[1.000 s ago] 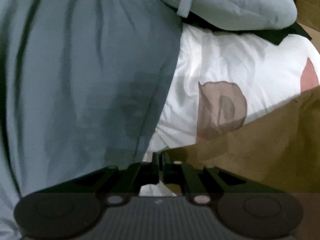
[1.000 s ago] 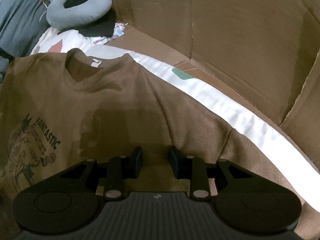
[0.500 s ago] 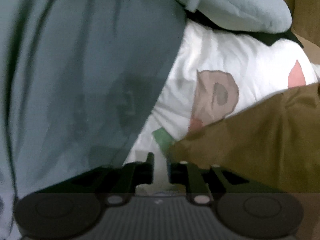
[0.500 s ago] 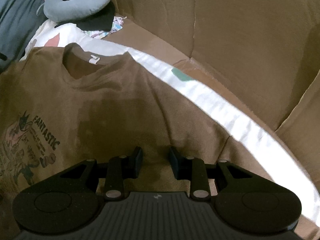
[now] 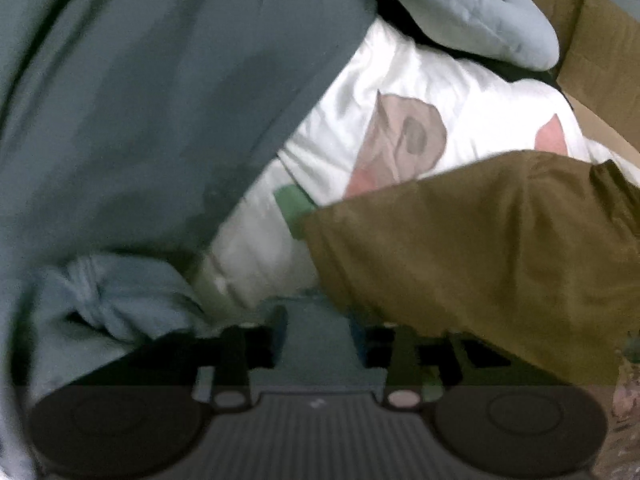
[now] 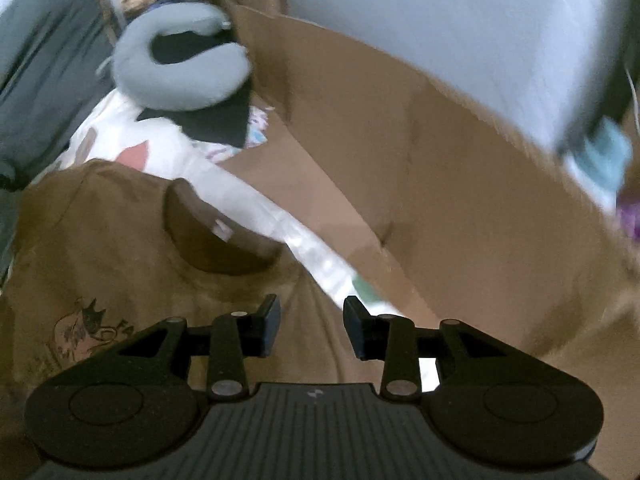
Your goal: Fold clothes
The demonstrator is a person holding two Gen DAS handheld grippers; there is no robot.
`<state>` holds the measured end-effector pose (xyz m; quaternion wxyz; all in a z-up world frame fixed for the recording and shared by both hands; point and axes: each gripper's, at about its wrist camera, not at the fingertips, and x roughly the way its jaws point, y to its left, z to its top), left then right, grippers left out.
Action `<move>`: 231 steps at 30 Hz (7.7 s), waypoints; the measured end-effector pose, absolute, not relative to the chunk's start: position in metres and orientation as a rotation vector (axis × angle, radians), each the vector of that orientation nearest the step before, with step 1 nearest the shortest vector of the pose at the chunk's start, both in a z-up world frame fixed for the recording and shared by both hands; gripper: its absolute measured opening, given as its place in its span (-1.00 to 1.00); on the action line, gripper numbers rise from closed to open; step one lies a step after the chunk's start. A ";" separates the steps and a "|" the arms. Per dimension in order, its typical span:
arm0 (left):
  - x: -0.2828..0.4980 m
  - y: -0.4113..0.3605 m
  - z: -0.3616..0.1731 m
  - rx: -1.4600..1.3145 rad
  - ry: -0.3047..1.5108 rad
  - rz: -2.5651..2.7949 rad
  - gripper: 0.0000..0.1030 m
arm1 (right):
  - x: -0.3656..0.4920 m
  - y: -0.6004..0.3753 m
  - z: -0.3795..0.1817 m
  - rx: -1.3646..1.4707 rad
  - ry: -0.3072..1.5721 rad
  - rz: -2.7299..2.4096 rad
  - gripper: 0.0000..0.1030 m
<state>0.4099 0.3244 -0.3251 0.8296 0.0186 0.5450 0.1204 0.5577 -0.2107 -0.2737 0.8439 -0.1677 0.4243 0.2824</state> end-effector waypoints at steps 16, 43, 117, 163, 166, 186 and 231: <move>0.393 0.336 -0.363 -0.228 0.937 0.149 0.01 | 0.533 -0.062 -0.212 -0.542 0.879 0.807 0.02; 0.443 0.302 -0.372 -0.195 0.940 0.043 0.06 | 0.507 -0.031 -0.194 -0.535 0.933 0.830 0.05; 0.289 0.317 -0.372 -0.569 0.781 0.616 -0.90 | 0.497 -0.030 -0.203 -0.471 1.002 0.910 0.07; 0.436 0.401 -0.350 -0.369 0.942 0.506 -0.68 | 0.516 -0.038 -0.250 -0.449 1.067 0.796 0.07; 0.432 0.387 -0.333 -0.386 0.914 0.421 -0.68 | 0.517 -0.035 -0.256 -0.432 1.054 0.812 0.07; 0.498 0.236 -0.333 -0.230 0.890 0.018 -0.71 | 0.549 0.034 -0.337 -0.344 0.885 0.924 -0.36; 0.559 0.093 -0.380 0.079 0.965 -0.199 -0.76 | 0.614 -0.188 -0.371 -0.279 0.893 0.639 -0.71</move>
